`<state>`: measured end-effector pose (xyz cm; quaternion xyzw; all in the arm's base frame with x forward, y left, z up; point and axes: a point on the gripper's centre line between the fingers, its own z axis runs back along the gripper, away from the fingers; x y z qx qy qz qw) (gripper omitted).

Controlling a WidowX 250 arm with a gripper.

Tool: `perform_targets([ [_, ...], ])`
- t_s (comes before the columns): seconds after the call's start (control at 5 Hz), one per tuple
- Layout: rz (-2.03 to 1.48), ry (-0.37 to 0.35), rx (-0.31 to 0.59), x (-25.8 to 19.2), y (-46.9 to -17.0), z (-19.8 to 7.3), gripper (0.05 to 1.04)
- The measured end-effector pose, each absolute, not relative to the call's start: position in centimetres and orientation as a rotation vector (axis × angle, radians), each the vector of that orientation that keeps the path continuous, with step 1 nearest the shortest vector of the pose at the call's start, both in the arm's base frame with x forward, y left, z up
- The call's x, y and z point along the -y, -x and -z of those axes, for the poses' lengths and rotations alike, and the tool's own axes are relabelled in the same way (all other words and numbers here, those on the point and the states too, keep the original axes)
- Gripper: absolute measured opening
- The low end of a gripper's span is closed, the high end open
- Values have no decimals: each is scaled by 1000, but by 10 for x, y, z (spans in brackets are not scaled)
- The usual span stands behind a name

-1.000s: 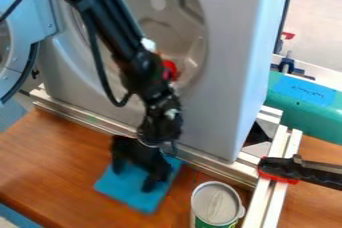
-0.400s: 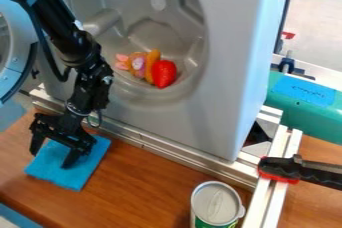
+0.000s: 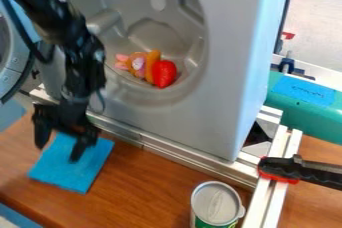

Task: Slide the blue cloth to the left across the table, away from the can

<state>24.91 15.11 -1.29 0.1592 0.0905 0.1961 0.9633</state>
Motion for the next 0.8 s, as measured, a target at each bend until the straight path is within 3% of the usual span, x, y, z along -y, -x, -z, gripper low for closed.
perform_targets([
  [0.2,-293,-194,-26,-105,-254,-16,1000],
  [0.4,-240,-143,16,-95,-261,-26,1000],
  [0.6,-240,-73,94,-98,-290,-47,1000],
  [0.8,-226,-64,165,-104,-308,-61,1000],
])
